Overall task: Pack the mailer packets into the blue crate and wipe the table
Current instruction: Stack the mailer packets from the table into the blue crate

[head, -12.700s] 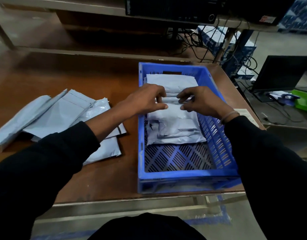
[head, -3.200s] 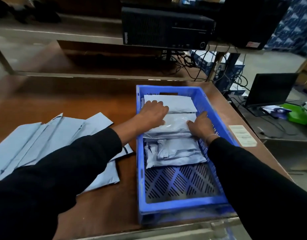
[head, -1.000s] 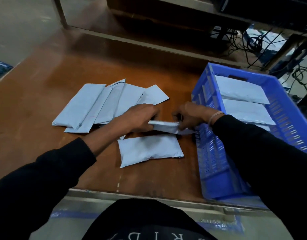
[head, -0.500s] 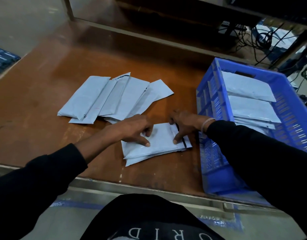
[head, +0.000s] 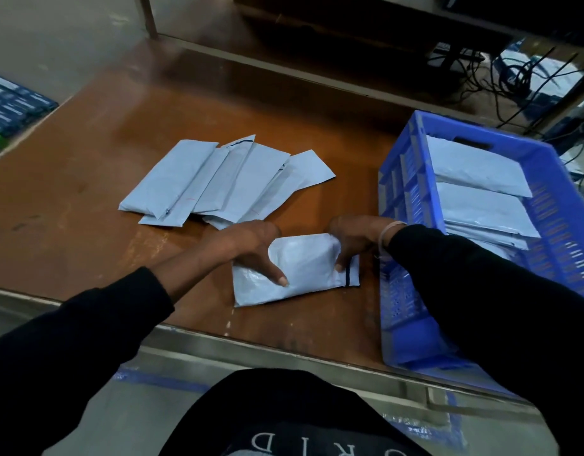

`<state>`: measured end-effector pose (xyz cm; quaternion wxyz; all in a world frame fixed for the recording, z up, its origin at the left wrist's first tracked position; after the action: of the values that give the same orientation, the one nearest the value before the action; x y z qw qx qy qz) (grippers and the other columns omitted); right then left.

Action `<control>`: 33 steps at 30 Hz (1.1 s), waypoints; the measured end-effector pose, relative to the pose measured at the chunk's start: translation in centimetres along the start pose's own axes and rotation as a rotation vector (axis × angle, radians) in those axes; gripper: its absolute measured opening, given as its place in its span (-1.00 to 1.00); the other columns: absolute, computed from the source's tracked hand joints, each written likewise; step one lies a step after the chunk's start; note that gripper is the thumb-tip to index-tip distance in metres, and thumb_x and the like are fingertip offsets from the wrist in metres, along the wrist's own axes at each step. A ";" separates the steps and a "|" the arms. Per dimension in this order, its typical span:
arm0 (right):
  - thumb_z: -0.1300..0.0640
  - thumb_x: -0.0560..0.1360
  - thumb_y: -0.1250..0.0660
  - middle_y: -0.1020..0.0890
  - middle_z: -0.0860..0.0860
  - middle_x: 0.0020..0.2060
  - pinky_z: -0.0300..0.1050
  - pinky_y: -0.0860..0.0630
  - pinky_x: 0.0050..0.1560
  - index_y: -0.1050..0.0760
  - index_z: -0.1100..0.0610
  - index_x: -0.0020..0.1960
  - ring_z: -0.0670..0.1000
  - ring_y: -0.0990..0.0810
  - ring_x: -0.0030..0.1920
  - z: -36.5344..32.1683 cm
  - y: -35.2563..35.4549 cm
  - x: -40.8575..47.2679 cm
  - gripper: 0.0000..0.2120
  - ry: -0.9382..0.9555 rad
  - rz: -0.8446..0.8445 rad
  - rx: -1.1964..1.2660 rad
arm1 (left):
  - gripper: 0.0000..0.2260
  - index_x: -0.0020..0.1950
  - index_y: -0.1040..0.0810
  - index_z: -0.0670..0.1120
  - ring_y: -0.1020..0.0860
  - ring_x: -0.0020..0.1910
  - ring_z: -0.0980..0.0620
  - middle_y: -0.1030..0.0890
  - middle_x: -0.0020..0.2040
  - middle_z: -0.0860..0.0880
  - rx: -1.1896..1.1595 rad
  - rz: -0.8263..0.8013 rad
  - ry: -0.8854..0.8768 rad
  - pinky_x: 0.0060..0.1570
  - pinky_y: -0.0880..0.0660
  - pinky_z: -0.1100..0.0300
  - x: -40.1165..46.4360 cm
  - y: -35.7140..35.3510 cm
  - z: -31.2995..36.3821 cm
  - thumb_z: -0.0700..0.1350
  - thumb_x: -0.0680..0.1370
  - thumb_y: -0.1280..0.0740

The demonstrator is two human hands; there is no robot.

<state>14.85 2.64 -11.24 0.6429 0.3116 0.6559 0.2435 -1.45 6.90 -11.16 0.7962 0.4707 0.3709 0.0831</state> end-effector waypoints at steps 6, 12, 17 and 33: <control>0.01 0.35 -0.59 -0.56 0.01 -0.15 -0.18 -0.35 -0.17 -0.60 0.09 0.02 0.04 -0.51 -0.14 0.6 7.3 -4.8 -0.68 0.065 0.372 0.014 | -0.51 0.21 -0.49 0.10 -0.53 0.11 -0.01 -0.57 0.20 0.04 -0.011 0.213 -0.029 0.08 -0.54 0.00 -1.9 7.1 0.1 0.17 0.37 -0.56; -0.03 0.28 -0.56 -0.54 -0.06 -0.17 -0.08 -0.46 -0.19 -0.47 -0.03 -0.06 0.09 -0.58 -0.08 3.4 11.4 -10.8 -0.66 0.162 0.704 0.061 | -0.64 0.13 -0.56 0.04 -0.53 0.04 -0.04 -0.59 0.07 0.02 -0.036 0.582 -0.114 0.00 -0.53 -0.02 -4.3 14.8 3.9 -0.06 0.36 -0.50; -0.21 0.24 -0.26 -0.57 0.02 -0.12 0.09 -0.55 -0.09 -0.58 0.00 0.10 0.11 -0.57 -0.11 6.9 14.9 -16.7 -0.49 0.215 0.936 -0.051 | -0.66 0.12 -0.54 0.02 -0.52 0.01 -0.07 -0.53 0.04 -0.01 0.019 0.775 -0.202 -0.06 -0.48 0.01 -5.1 20.2 10.2 -0.13 0.39 -0.52; -0.02 0.27 -0.27 -0.45 0.01 0.01 0.11 -0.55 -0.17 -0.41 -0.01 0.11 0.24 -0.55 -0.10 26.4 9.0 -27.4 -0.59 -0.194 1.128 -0.247 | -0.62 0.17 -0.50 -0.08 -0.49 0.12 -0.21 -0.52 0.15 -0.12 0.264 0.902 -0.518 0.03 -0.41 -0.07 3.5 19.7 32.6 -0.16 0.39 -0.48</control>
<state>41.44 -13.11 12.80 0.5023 0.5564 0.2936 0.5932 27.08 -3.12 12.19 0.6811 0.6844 -0.0697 0.2508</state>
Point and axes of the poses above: each hand's wrist, its own x-axis towards the middle knuckle, its own y-axis out of the back of the hand, z = x × y, the point moved 9 cm from there along x, towards the middle knuckle
